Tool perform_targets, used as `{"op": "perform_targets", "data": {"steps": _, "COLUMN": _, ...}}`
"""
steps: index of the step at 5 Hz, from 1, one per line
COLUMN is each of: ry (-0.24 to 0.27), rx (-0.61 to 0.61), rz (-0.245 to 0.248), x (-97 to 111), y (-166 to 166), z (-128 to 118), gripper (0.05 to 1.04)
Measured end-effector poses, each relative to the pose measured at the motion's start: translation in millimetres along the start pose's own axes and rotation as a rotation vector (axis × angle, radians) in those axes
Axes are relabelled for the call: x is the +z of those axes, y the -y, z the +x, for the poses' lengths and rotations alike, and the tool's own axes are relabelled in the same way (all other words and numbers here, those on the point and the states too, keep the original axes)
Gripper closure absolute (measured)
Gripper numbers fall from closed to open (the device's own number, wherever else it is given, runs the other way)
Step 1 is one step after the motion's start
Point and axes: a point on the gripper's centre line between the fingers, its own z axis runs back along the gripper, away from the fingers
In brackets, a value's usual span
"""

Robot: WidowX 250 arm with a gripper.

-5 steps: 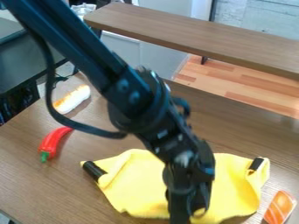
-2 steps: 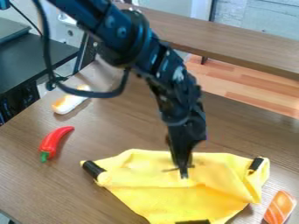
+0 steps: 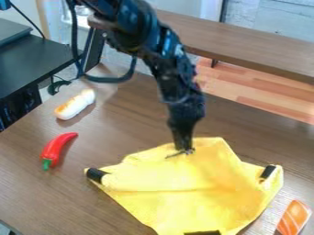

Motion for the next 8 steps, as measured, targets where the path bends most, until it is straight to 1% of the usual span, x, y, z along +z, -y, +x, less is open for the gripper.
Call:
{"op": "perform_targets", "data": {"steps": 1, "ry": -0.012, "rx": 0.083, "rz": -0.007, "x": -6, "y": -28, "z": -5, "gripper": 1.035}}
{"op": "perform_targets", "data": {"steps": 2, "ry": -0.009, "rx": 0.162, "rz": -0.009, "x": -6, "y": -52, "z": -10, "gripper": 1.035}}
{"op": "perform_targets", "data": {"steps": 3, "ry": -0.008, "rx": 0.216, "rz": -0.006, "x": -4, "y": -73, "z": -17, "gripper": 1.035}}
{"op": "perform_targets", "data": {"steps": 5, "ry": -0.013, "rx": 0.219, "rz": -0.008, "x": -15, "y": -93, "z": -14, "gripper": 1.035}}
{"op": "perform_targets", "data": {"steps": 6, "ry": -0.035, "rx": 0.293, "rz": -0.047, "x": -24, "y": -104, "z": -22, "gripper": 1.035}}
{"op": "perform_targets", "data": {"steps": 7, "ry": -0.049, "rx": 0.328, "rz": -0.051, "x": -33, "y": -113, "z": -29, "gripper": 1.035}}
{"op": "perform_targets", "data": {"steps": 8, "ry": -0.053, "rx": 0.313, "rz": -0.007, "x": -28, "y": -124, "z": -27, "gripper": 1.035}}
